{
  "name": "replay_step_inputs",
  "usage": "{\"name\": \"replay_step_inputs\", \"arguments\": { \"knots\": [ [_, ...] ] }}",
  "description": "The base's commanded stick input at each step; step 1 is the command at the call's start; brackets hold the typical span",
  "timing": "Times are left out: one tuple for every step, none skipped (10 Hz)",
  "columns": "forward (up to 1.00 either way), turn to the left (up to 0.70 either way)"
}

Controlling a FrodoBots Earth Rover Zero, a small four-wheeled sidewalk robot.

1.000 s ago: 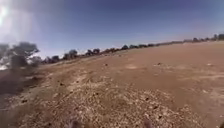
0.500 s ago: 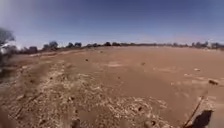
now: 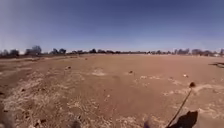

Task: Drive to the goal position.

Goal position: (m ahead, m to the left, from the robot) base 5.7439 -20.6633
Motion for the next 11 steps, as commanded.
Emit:
{"name": "replay_step_inputs", "arguments": {
  "knots": [
    [0.70,0.02],
    [0.70,0.27],
    [0.70,0.27],
    [0.70,0.27],
    [0.70,0.27],
    [0.70,0.27],
    [0.70,0.27],
    [0.70,0.27],
    [0.70,0.27],
    [0.70,0.27],
    [0.70,0.27]
  ]
}}
